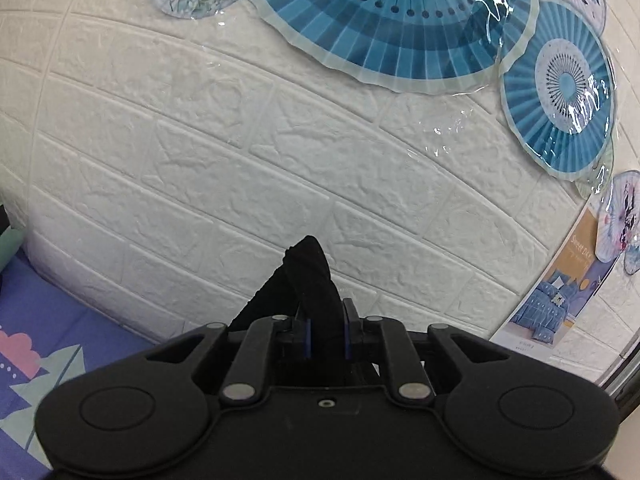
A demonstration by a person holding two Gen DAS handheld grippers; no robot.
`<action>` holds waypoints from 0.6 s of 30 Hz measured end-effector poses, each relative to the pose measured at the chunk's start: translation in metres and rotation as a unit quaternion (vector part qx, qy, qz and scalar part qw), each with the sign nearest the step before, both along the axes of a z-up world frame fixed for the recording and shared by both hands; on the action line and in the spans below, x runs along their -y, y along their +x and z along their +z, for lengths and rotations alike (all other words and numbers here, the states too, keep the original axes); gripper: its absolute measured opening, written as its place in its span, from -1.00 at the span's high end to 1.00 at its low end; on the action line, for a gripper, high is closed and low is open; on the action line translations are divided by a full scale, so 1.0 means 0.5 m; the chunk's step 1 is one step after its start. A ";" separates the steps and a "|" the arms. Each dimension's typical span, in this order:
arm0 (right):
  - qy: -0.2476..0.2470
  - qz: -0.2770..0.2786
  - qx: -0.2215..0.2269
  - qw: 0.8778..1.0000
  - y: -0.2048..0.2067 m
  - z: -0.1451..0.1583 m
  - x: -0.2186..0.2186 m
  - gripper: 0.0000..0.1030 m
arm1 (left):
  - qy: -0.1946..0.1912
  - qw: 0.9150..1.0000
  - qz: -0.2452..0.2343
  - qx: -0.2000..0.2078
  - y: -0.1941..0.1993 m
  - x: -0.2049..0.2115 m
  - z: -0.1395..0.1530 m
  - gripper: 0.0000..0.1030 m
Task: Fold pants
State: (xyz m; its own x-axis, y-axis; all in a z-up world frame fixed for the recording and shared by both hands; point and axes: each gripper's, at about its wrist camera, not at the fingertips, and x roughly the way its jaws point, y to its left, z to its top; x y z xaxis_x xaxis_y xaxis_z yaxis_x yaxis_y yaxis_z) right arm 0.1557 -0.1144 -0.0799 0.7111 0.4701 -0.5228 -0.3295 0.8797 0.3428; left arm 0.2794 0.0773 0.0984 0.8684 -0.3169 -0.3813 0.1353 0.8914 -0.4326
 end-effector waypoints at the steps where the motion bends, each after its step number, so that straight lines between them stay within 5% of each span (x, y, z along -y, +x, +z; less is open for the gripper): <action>1: -0.001 -0.002 0.000 1.000 0.012 -0.001 -0.009 -0.90 | 0.002 1.000 0.001 0.000 0.002 0.002 0.001 1.00; 2: -0.004 0.000 -0.001 1.000 0.022 -0.002 -0.015 -0.67 | 0.004 1.000 0.003 -0.003 0.004 0.001 -0.001 1.00; 3: -0.010 -0.006 -0.004 1.000 0.027 -0.001 -0.014 0.20 | 0.004 1.000 0.006 -0.006 0.006 -0.002 -0.002 1.00; 4: -0.010 -0.012 -0.006 1.000 0.028 0.004 -0.006 0.72 | 0.002 1.000 0.009 -0.010 0.007 -0.009 -0.004 1.00; 9: 0.008 -0.035 0.024 0.999 -0.065 0.066 0.118 0.81 | -0.013 0.999 0.034 -0.027 0.000 -0.050 -0.012 1.00; 13: -0.049 -0.085 0.059 0.993 -0.183 0.123 0.256 0.81 | -0.026 0.998 0.049 -0.038 -0.022 -0.072 -0.015 1.00; 18: -0.128 -0.226 0.075 0.963 -0.302 0.190 0.463 0.81 | -0.025 0.997 0.064 -0.038 -0.093 -0.093 -0.016 1.00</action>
